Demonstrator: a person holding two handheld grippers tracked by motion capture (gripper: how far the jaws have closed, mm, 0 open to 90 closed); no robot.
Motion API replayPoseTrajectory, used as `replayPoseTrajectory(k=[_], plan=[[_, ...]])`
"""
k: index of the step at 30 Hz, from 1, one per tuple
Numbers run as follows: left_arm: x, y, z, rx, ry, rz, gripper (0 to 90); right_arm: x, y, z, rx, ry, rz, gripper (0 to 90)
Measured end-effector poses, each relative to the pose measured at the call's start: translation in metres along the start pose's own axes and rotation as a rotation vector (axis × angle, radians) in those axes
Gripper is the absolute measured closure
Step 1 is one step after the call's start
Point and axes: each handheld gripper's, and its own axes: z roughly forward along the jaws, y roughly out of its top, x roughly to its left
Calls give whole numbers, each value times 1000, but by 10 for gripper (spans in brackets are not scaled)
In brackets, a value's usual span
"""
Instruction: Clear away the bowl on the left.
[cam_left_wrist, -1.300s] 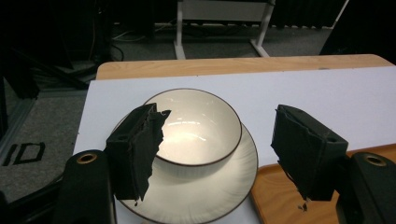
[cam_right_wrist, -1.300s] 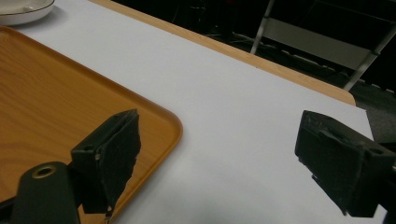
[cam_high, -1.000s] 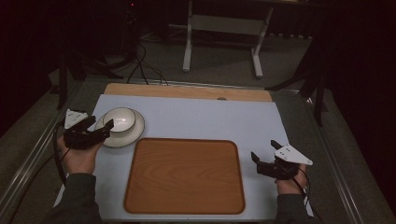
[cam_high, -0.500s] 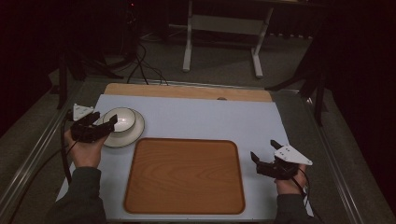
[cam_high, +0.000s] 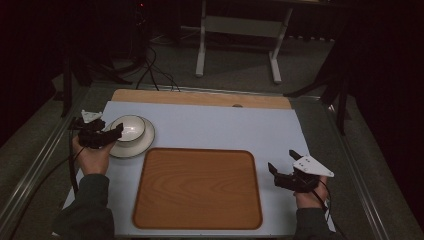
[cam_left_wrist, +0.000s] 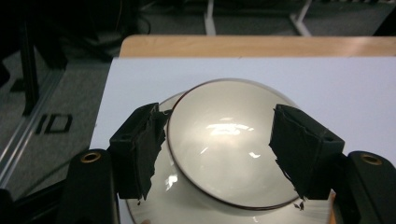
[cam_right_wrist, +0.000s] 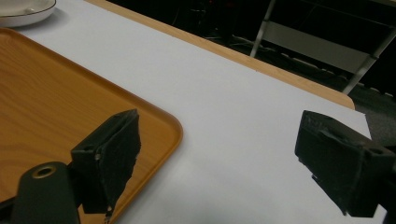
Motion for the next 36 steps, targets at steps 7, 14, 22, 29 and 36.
replayPoseTrajectory(k=[7,14,22,29,36], plan=[[6,-6,12,42,13,-17,376,1,0,1,-2,5,-4,138],[4,-10,22,94,36,-3,421,1,0,1,3,3,-5,138],[5,-14,38,205,64,-82,599,2,0,2,12,6,-5,139],[9,-14,43,253,76,-166,720,2,0,2,17,11,-11,138],[18,-23,49,280,7,-309,755,2,-1,2,20,13,-9,139]])
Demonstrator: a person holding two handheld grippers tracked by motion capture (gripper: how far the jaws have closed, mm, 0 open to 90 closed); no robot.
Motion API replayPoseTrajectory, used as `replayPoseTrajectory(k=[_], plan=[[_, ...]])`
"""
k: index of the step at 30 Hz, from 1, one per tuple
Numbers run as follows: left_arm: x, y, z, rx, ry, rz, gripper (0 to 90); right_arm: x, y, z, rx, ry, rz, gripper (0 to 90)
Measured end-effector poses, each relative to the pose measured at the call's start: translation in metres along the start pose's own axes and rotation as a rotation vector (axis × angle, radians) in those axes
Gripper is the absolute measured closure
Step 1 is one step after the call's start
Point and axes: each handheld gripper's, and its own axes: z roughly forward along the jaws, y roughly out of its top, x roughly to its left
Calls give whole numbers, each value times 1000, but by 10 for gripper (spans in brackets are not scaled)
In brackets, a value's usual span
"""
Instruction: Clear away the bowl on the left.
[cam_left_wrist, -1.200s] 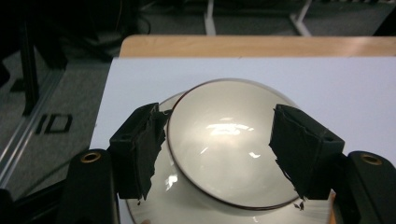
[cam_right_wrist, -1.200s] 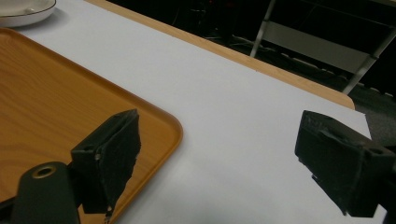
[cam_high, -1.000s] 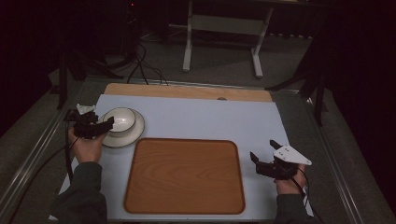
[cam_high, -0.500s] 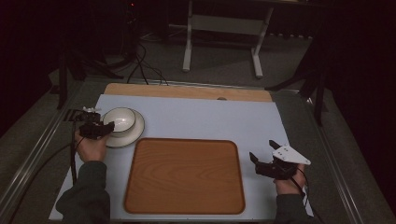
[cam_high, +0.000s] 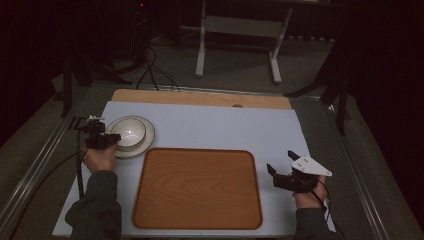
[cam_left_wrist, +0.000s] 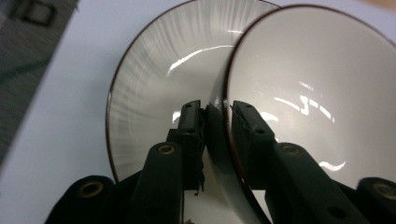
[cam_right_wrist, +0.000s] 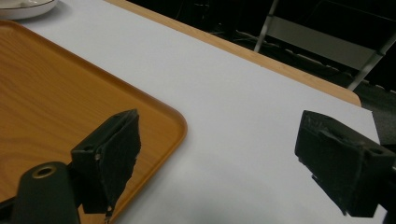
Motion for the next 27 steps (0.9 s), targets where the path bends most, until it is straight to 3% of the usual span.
replayPoseTrajectory(k=[1,3,6,19,27], plan=[[1,-1,1,-5,-14,-26,768,0,0,0,0,1,0,139],[2,-1,0,1,-23,-30,790,0,0,0,2,2,0,139],[3,-1,-1,8,-86,-65,799,0,0,0,1,3,2,139],[3,-2,-5,19,-80,-70,815,-1,0,-1,-4,-1,3,139],[2,-2,-12,-5,-94,-69,813,-1,0,-2,-4,-4,4,139]])
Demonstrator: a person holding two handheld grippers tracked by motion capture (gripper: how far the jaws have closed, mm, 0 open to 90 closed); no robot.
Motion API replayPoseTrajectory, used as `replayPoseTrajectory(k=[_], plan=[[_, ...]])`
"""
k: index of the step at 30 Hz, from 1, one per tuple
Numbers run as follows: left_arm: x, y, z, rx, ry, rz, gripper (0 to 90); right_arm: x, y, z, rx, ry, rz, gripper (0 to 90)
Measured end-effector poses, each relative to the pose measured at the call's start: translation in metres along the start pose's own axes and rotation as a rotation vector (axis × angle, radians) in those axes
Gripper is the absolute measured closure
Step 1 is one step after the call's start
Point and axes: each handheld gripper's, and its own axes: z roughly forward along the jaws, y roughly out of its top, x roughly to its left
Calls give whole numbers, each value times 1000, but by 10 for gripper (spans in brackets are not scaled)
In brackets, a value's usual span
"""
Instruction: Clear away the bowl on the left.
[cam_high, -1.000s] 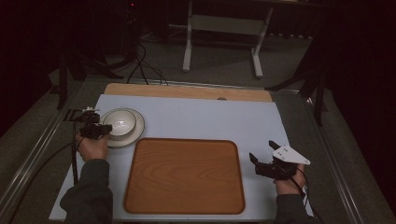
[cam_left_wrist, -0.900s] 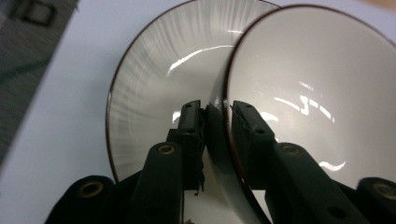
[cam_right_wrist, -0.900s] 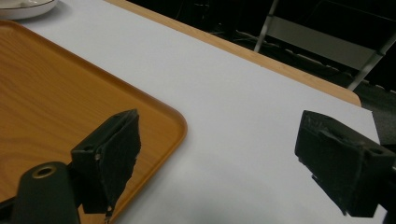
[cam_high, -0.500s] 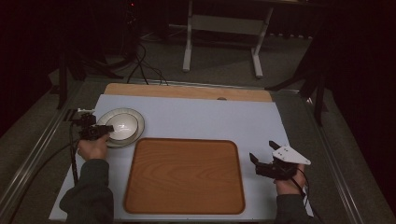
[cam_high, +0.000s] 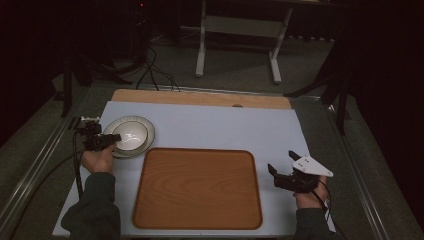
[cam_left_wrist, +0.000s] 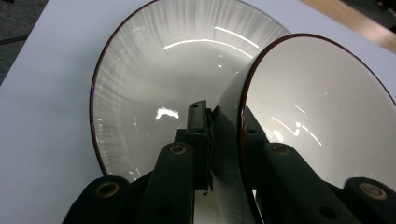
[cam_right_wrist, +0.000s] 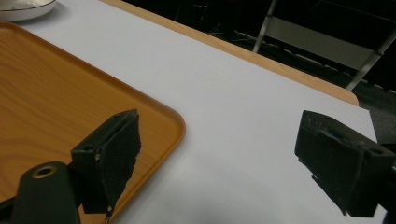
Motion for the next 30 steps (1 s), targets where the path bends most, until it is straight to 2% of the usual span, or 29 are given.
replayPoseTrajectory(k=[16,18,23,30], plan=[[-7,-1,-21,-52,-56,10,811,0,0,0,-3,-2,1,139],[-9,-1,-27,-66,-75,13,811,0,0,-1,-5,-2,2,139],[-12,-2,-33,-85,-82,34,811,0,0,-1,-8,-2,2,139],[-19,-6,-41,-101,-116,59,809,0,1,-1,-10,1,-1,139]])
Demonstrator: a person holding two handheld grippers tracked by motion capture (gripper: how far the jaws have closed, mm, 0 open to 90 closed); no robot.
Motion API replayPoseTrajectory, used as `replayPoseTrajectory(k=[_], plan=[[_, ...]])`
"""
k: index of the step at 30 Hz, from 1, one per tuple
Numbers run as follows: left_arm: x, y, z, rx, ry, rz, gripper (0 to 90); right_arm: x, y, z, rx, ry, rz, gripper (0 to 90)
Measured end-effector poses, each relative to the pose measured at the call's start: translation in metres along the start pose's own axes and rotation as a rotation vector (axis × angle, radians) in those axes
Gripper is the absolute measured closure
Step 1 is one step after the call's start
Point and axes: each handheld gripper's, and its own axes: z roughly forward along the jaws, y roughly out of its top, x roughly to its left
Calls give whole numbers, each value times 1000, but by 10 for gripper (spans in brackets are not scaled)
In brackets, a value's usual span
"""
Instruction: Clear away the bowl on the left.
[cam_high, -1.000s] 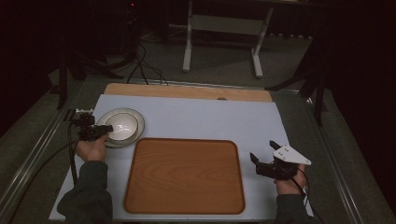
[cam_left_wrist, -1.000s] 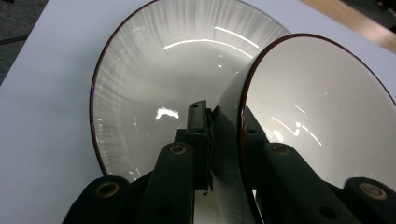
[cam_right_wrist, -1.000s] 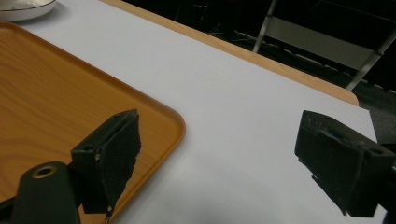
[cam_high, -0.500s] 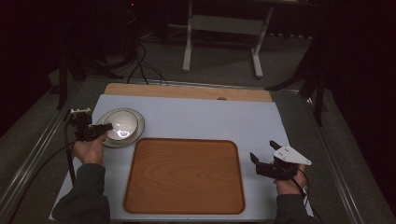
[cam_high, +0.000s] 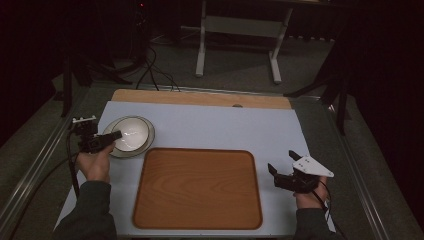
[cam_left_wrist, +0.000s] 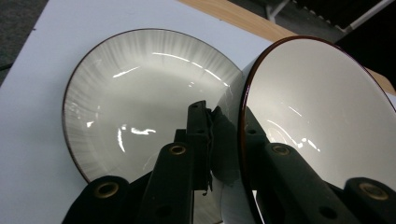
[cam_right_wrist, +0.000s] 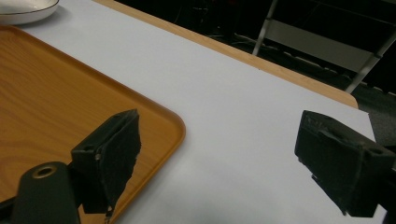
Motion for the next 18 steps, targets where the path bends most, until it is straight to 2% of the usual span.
replayPoseTrajectory(k=[6,18], plan=[[-6,-4,-6,-9,-22,28,809,0,0,0,-1,3,0,139],[-14,-12,-16,-29,-77,47,808,1,0,0,0,2,0,139]])
